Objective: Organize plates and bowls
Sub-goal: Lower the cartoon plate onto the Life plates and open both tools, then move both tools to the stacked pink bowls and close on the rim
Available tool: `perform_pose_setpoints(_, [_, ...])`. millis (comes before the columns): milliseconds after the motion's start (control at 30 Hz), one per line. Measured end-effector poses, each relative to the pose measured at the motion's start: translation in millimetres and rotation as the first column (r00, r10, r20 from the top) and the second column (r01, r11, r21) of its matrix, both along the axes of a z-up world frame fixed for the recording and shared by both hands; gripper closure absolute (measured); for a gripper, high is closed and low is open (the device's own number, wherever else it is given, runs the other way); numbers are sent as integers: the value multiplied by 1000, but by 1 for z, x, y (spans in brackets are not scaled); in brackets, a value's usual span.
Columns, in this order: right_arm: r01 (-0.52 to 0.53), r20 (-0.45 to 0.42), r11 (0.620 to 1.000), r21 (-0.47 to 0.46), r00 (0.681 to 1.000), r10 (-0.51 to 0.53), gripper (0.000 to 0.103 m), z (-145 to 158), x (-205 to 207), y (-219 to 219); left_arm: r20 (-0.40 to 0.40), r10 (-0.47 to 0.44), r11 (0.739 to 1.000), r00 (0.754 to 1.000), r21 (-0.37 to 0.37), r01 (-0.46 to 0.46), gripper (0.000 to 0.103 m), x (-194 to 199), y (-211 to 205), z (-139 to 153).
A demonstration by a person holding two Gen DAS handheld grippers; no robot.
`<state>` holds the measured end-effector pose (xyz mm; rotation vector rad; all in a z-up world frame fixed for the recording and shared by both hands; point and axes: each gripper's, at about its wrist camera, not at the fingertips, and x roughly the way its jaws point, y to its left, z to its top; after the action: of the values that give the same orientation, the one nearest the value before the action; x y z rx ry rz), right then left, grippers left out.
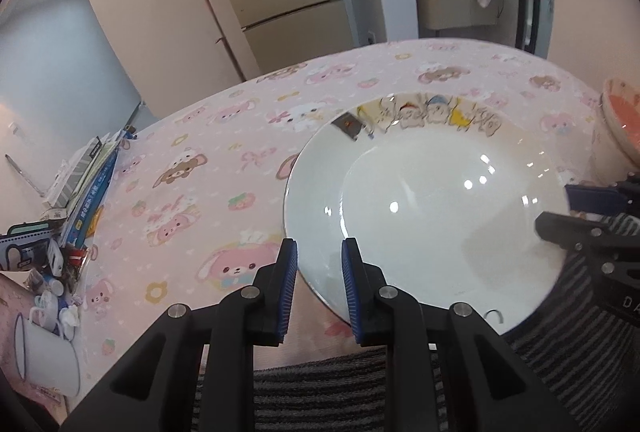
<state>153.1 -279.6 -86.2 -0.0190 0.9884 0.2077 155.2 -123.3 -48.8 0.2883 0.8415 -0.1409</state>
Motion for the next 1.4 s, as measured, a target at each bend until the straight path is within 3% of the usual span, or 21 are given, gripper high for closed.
perform_pose_setpoints(133, [-12,14,1000,15,1000,12,66,10,-6,0,62,-35,997,997,-62,39,76,-12,0,17])
perform_pose_setpoints(167, [-13,22,1000,12,1000,13,66,14,-8,0,87,-31,996,996,-77,38,69,-15,1,23])
perform_pose_setpoints(200, [-14,31,1000,14,999,14,66,17,-10,0,101,-24,994,995,-108,35,51,-17,4,30])
perform_pose_setpoints(267, [-21,58,999,33,998,19,66,27,-15,-2,126,14,985,992,-174,9,24,-21,13,42])
perform_pose_setpoints(433, [-11,150,998,54,989,3,66,58,-26,-8,266,68,977,962,-214,-9,18,-45,32,79])
perform_pose_setpoints(500, [-2,207,998,55,978,-10,65,73,-34,-11,339,71,970,938,-244,14,15,-61,39,97])
perform_pose_setpoints(667, [37,397,997,72,916,-63,59,112,-69,-21,432,6,966,902,-234,106,10,-85,35,128])
perform_pose_setpoints(800, [64,458,989,136,881,-120,53,134,-87,-41,512,-5,957,859,-246,152,0,-100,24,144])
perform_pose_setpoints(933, [139,526,987,87,835,-164,47,152,-101,-61,547,11,932,837,-309,190,0,-104,14,154])
perform_pose_setpoints(1000, [179,569,982,50,803,-176,36,160,-110,-72,539,-12,921,842,-323,220,0,-101,7,162])
perform_pose_setpoints(1067, [190,609,980,50,773,-181,10,165,-120,-86,519,-45,912,853,-327,246,0,-97,1,168])
perform_pose_setpoints(1167, [253,661,966,56,715,-226,0,169,-135,-105,493,-111,887,863,-343,310,0,-89,-17,174])
perform_pose_setpoints(1267, [350,682,937,19,681,-268,0,169,-141,-121,557,-98,877,824,-344,336,0,-92,-33,176])
perform_pose_setpoints(1333, [398,691,917,-12,667,-280,0,166,-143,-128,627,-77,867,775,-341,363,0,-101,-42,174])
perform_pose_setpoints(1400, [411,716,911,-34,646,-265,0,163,-152,-132,683,-52,889,728,-301,346,0,-108,-56,172])
